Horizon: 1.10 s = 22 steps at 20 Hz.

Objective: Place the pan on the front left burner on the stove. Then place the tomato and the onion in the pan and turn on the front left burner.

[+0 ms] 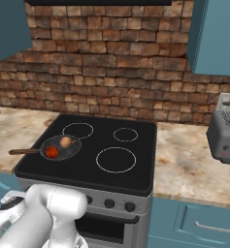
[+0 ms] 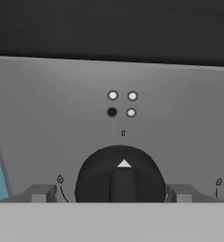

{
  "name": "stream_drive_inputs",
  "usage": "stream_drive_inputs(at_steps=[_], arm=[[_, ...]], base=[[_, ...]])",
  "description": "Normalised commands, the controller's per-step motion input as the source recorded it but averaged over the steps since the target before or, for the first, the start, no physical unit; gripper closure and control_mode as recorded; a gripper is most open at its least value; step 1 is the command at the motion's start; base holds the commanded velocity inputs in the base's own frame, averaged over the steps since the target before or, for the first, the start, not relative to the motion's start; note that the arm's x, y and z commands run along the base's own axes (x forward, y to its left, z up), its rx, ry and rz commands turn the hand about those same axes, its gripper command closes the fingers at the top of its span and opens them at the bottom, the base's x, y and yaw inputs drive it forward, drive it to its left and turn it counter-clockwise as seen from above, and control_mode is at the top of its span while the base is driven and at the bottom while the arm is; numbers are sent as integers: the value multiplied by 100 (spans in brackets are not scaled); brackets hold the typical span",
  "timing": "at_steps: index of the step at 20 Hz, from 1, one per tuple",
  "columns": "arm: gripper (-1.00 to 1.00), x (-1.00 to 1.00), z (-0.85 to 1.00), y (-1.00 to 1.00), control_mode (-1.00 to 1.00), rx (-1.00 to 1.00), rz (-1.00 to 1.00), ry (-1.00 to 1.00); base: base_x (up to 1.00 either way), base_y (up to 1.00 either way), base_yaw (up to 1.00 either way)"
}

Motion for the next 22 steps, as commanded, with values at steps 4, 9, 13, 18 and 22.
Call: stream_drive_inputs(at_steps=[4,9,13,18,22], arm=[[100,6,-1,13,-100,0,0,-6],[100,0,0,13,-100,-3,0,-9],[100,0,1,14,-100,-21,0,-4],[100,0,13,17,-100,-33,0,0],[100,0,23,27,-100,-41,0,0]], base=[[0,0,0],[0,0,0],[0,0,0],[0,0,0],[0,0,0]])
